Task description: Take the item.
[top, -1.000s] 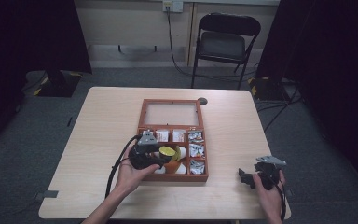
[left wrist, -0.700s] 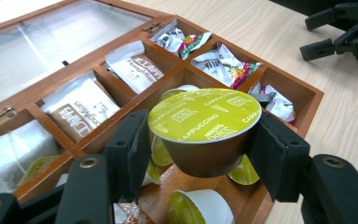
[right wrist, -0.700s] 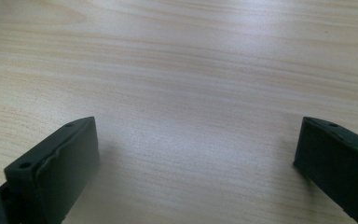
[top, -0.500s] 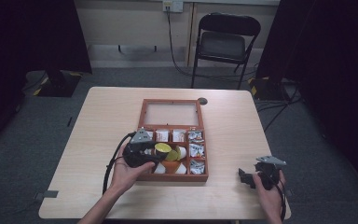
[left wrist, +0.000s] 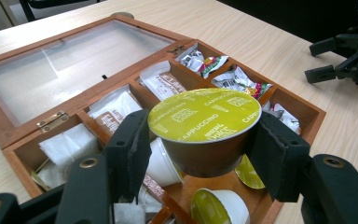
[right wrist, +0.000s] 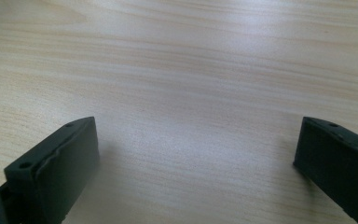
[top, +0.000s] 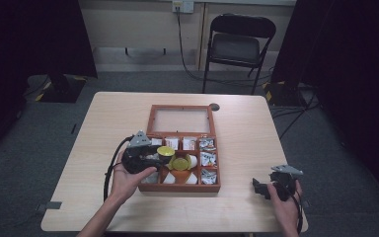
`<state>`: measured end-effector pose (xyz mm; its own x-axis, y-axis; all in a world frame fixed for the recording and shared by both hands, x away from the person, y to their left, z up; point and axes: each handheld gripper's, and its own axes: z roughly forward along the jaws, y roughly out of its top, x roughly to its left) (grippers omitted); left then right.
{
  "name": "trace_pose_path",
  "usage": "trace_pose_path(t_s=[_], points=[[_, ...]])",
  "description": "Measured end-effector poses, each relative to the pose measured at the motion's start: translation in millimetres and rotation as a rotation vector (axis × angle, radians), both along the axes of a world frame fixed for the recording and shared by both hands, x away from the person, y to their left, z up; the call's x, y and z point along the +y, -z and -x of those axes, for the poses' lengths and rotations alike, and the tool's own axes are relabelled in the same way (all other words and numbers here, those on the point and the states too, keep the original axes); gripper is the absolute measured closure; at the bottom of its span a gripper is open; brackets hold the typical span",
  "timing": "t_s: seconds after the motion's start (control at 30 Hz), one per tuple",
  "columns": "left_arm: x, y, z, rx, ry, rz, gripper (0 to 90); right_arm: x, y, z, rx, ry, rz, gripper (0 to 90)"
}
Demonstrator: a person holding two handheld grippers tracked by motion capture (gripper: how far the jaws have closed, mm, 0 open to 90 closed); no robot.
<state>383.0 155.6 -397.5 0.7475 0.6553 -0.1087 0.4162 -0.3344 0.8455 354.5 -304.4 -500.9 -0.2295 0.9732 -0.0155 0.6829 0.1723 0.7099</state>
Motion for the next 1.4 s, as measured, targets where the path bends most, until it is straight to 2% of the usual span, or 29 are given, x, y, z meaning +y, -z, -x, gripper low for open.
trace_pose_path(t_s=[0.27,0.5,0.67,0.77,0.87,1.1,1.3,1.4], points=[[12.5,-3.3,-1.7,0.003,-0.024,0.027,40.9,0.0,0.0,0.0,0.0,0.0,-0.001,0.0],[23.4,-7.7,-2.2,-0.004,-0.045,0.031,40.9,0.0,0.0,0.0,0.0,0.0,-0.001,0.0],[32.4,-9.4,-1.4,-0.004,-0.06,0.024,41.0,0.0,0.0,0.0,0.0,0.0,0.0,0.0],[40.8,-10.7,0.3,-0.009,-0.064,0.003,41.0,0.1,0.0,0.0,0.0,0.0,-0.001,0.0],[50.4,-12.2,1.4,-0.005,-0.088,0.008,41.0,0.0,0.0,0.0,0.0,0.0,0.0,0.0],[65.5,-17.9,-0.3,-0.013,-0.11,0.004,41.0,0.0,0.0,0.0,0.0,0.0,-0.001,0.0],[77.4,-11.8,-2.6,0.003,-0.129,0.011,41.0,0.0,0.0,0.0,0.0,0.0,0.0,0.0],[81.7,-7.9,-3.5,0.013,-0.134,-0.003,41.0,0.0,0.0,0.0,0.0,0.0,-0.001,0.0]])
